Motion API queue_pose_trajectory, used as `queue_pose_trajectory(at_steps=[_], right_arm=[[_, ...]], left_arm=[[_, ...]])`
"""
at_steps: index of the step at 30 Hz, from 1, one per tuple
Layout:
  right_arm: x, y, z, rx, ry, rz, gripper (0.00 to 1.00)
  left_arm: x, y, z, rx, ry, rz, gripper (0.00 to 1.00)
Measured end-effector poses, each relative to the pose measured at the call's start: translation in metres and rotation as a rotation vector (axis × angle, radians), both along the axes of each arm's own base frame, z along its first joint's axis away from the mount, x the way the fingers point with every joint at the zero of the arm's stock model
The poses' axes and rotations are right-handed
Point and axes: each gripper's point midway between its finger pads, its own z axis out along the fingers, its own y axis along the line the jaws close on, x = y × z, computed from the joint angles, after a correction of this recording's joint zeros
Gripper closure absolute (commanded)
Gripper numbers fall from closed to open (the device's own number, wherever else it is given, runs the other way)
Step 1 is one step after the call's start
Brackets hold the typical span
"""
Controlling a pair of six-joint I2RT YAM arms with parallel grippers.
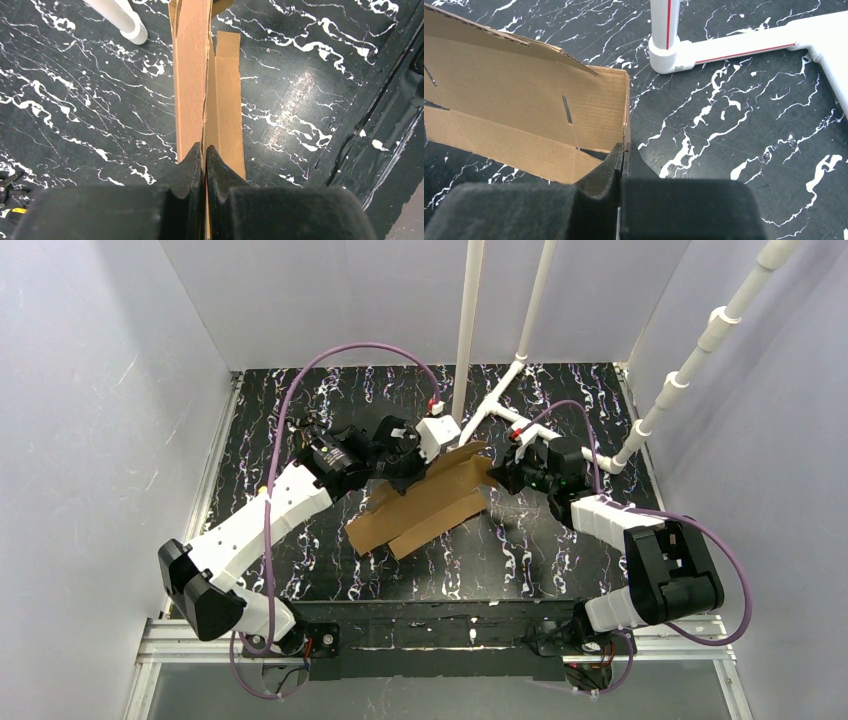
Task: Fold the paper box
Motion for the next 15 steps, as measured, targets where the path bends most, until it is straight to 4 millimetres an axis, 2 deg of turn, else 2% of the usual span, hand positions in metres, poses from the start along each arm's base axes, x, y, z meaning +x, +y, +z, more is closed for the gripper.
queue_pose_trajectory(at_steps=[7, 15], right_arm=[[-0.005, -0.003, -0.006, -0.009, -0.015, 0.027, 0.99], [-0.017, -0.001, -0.009, -0.011, -0.005, 0.106, 0.96]], left_arm=[[-0.003, 0.0, -0.019, 0.017, 0.029, -0.006, 1.0], [-0.008, -0.003, -0.027, -0.003, 0.072, 0.0, 1.0]])
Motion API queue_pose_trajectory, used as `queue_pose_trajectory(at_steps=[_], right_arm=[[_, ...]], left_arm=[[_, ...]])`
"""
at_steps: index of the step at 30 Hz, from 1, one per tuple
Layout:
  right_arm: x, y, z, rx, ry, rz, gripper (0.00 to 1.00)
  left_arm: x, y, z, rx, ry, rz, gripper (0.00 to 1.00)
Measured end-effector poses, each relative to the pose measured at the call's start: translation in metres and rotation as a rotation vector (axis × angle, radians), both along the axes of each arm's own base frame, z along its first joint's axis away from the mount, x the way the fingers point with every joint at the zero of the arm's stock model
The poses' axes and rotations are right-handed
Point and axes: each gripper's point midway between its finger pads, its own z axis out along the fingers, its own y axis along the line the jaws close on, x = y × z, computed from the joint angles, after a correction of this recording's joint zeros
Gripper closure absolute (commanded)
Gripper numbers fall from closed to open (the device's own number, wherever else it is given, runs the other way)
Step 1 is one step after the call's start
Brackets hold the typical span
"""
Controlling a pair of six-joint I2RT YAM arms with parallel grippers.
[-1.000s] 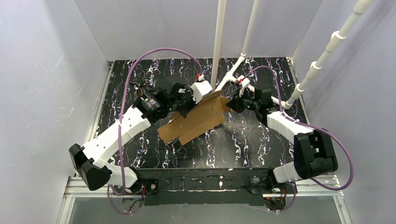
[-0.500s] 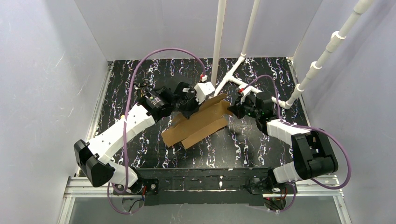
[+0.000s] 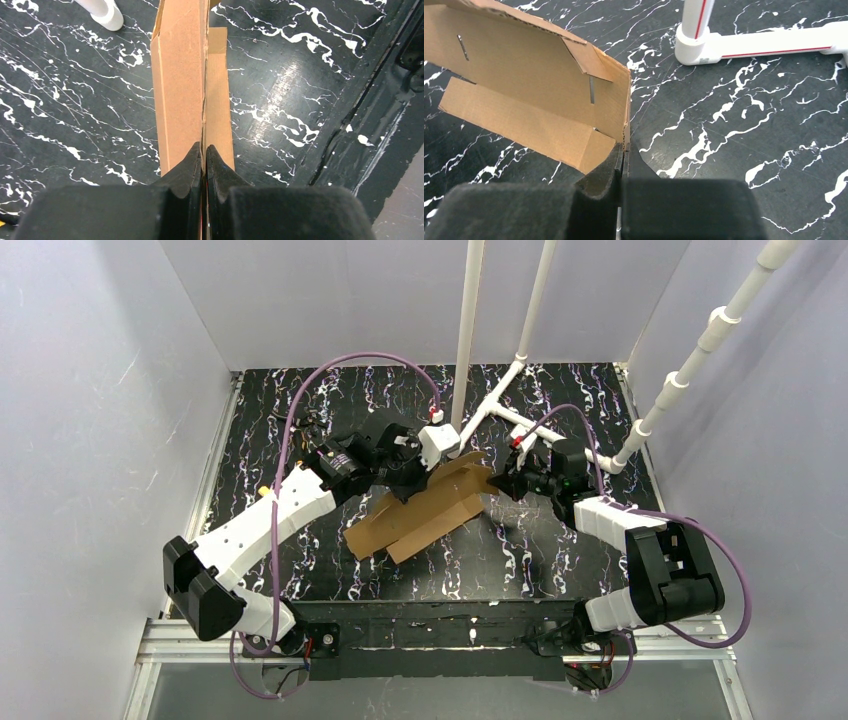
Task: Fold the paper box
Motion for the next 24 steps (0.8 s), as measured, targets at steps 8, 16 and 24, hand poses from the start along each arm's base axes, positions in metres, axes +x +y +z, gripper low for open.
queue_pose_trajectory(at_steps=[8, 16, 24], right_arm=[[-0.008, 0.0, -0.007, -0.021, 0.009, 0.047, 0.93], [-0.02, 0.002, -0.009, -0.032, 0.013, 0.105, 0.92], [-0.027, 0.001, -0.014, -0.053, 0.012, 0.143, 0.9]], left_arm=[[-0.01, -0.002, 0.0, -0.036, 0.06, 0.012, 1.0], [-0.022, -0.004, -0.012, -0.059, 0.135, 0.018, 1.0], [-0.029, -0.009, -0.013, -0.093, 0.189, 0.032, 1.0]])
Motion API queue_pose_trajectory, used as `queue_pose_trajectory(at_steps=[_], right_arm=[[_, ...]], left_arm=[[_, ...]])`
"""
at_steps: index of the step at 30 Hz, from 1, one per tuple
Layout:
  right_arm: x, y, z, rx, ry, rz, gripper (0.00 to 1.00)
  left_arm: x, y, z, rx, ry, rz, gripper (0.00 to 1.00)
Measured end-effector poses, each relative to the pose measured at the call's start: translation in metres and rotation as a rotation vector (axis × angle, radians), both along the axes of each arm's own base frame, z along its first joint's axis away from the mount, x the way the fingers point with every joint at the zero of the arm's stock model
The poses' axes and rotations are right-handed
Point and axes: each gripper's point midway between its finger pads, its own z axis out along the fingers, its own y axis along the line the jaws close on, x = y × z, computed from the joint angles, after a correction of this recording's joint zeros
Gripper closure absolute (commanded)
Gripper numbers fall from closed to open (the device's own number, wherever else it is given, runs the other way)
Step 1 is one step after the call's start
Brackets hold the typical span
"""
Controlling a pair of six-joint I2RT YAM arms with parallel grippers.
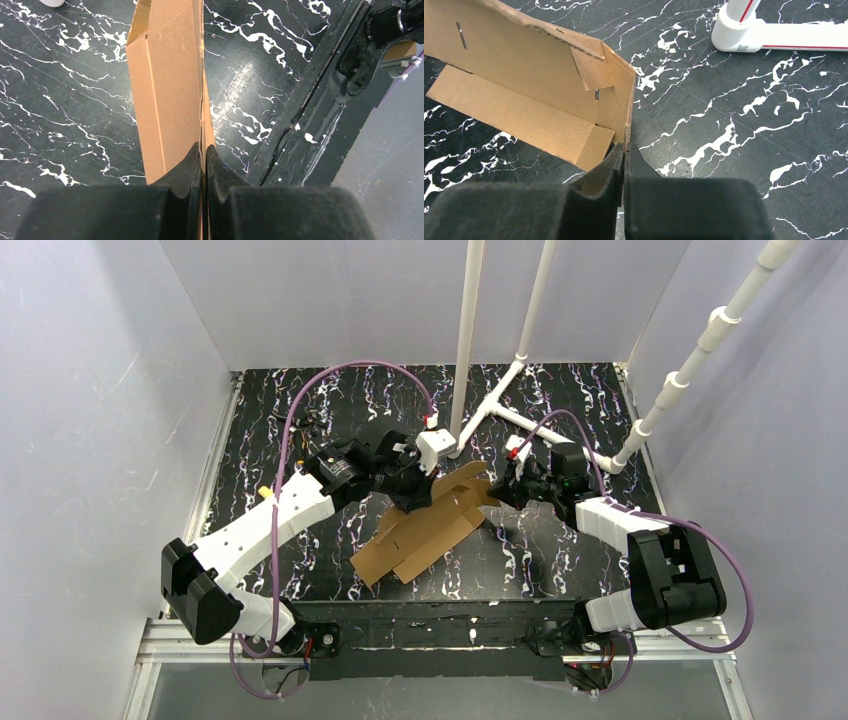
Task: Fold the paper box
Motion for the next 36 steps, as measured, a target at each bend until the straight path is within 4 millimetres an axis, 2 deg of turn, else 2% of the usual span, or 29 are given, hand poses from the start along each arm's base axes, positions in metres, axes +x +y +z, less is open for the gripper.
queue_pose_trajectory(at_steps=[21, 27, 36], right_arm=[[-0.022, 0.002, 0.0, -0.026, -0.015, 0.127, 0.85], [-0.037, 0.002, -0.001, -0.039, -0.021, 0.211, 0.8], [-0.059, 0.003, -0.004, -0.029, 0.002, 0.296, 0.69]], left_arm=[[-0.014, -0.008, -0.011, -0.05, 0.118, 0.021, 1.0], [-0.018, -0.011, -0.012, -0.072, 0.15, 0.027, 1.0], [-0.023, -0.015, -0.016, -0.099, 0.196, 0.038, 1.0]])
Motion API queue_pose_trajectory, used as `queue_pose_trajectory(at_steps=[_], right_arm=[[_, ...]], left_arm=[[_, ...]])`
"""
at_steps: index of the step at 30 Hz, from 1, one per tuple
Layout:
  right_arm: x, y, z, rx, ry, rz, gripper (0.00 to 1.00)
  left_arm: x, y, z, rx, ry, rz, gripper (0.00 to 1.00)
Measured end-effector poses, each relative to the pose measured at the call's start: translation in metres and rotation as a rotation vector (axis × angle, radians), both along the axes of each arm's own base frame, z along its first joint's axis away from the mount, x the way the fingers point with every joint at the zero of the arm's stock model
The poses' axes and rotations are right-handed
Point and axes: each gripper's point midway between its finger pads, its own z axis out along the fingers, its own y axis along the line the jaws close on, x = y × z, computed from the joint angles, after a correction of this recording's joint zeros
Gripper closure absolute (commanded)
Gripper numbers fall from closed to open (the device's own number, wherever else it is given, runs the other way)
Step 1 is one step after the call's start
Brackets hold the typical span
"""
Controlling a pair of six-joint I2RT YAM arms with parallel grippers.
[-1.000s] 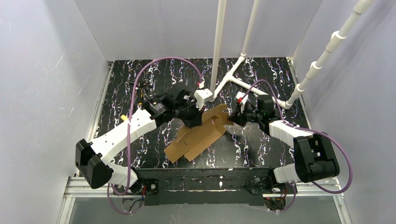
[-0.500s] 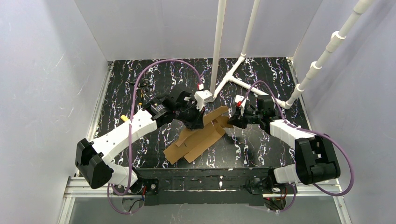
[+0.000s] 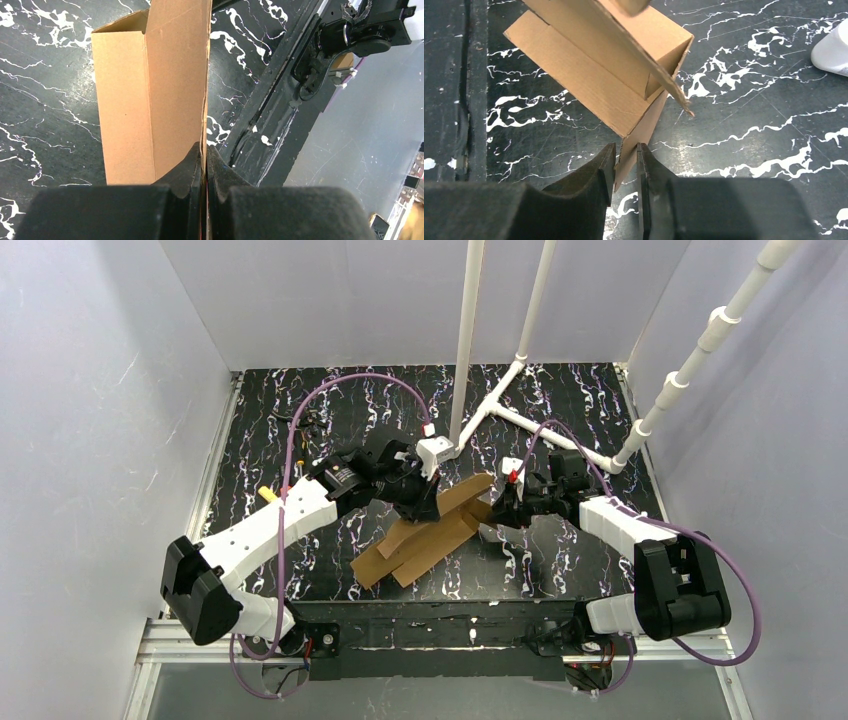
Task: Fold the paper box
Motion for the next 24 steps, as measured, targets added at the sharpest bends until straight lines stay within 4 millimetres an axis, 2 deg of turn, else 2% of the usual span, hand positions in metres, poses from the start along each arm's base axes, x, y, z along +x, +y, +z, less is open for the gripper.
queue_pose_trajectory(at_steps=[3, 7, 10, 12, 17, 22, 24], right_arm=[[-0.006, 0.0, -0.001, 0.006, 0.014, 0.022, 0.63], [-0.02, 0.0, -0.005, 0.007, 0.069, 0.086, 0.5], [-0.024, -0.011, -0.005, 0.02, 0.118, 0.127, 0.47], [-0.02, -0.026, -0.005, 0.041, 0.148, 0.129, 0.34], [-0.016, -0.047, 0.008, 0.059, 0.202, 0.162, 0.3], [-0.02, -0.05, 0.029, 0.062, 0.227, 0.174, 0.34], [-0.014, -0.051, 0.033, 0.035, 0.261, 0.13, 0.31]], left_arm=[[-0.001, -0.001, -0.001, -0.004, 0.009, 0.004, 1.0], [0.0, -0.002, 0.001, -0.011, 0.005, 0.006, 1.0], [-0.001, 0.0, -0.004, -0.001, 0.013, 0.008, 1.0], [-0.001, 0.001, -0.006, 0.002, 0.016, 0.008, 1.0], [0.004, 0.007, -0.01, 0.032, 0.002, 0.033, 1.0], [0.02, 0.024, -0.015, 0.107, -0.052, 0.083, 1.0], [0.03, 0.032, -0.007, 0.138, -0.099, 0.092, 1.0]])
